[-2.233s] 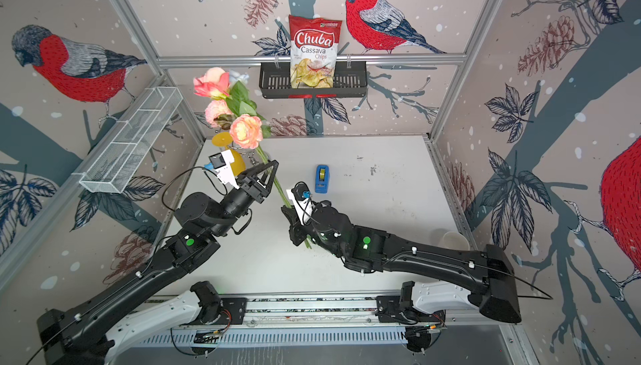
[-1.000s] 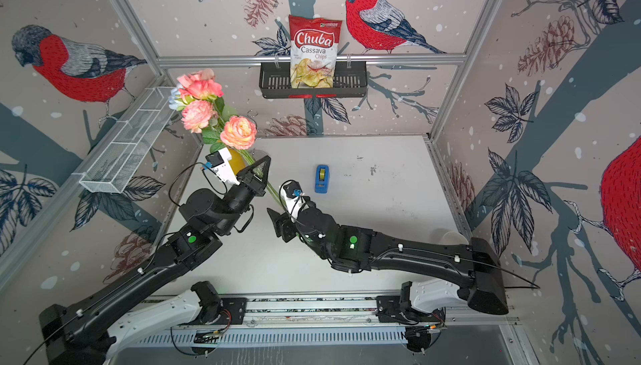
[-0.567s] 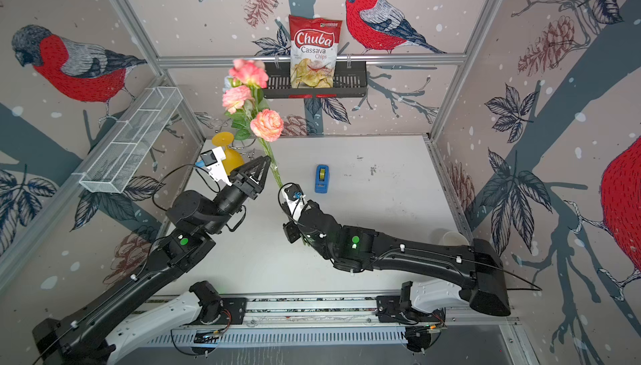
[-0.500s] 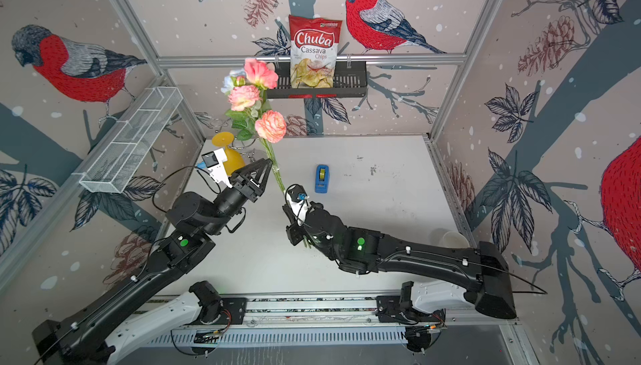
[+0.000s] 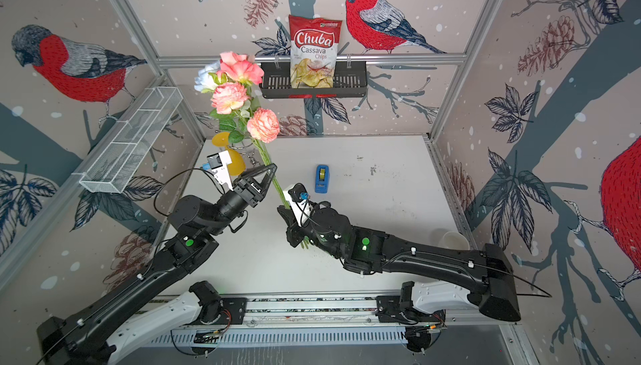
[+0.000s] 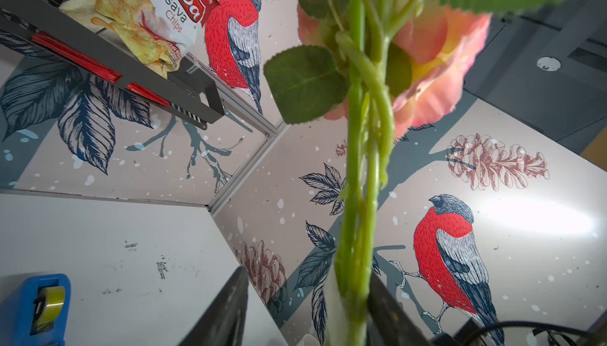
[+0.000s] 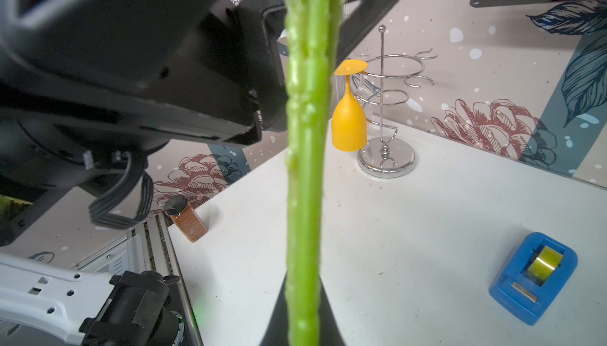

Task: Wrap bouquets with tape
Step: Wrap the tape around the bouquet.

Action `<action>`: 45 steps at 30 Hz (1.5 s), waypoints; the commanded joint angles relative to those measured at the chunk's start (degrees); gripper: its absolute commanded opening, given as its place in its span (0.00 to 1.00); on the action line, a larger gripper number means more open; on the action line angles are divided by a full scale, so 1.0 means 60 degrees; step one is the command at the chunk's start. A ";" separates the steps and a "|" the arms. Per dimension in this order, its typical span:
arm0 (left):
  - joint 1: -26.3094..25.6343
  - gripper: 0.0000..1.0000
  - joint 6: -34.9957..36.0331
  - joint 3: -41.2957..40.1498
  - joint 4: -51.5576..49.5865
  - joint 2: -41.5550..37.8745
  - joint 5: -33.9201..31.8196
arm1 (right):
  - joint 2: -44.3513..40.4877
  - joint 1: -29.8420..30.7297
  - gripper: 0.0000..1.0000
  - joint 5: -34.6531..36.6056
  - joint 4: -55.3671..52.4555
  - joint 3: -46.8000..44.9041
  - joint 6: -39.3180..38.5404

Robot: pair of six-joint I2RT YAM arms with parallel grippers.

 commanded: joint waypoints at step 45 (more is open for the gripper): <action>0.0011 0.00 0.1703 0.0203 -0.1095 -0.0517 -0.0359 | 0.1245 0.0164 0.18 0.2092 -0.0724 0.1390 -0.0311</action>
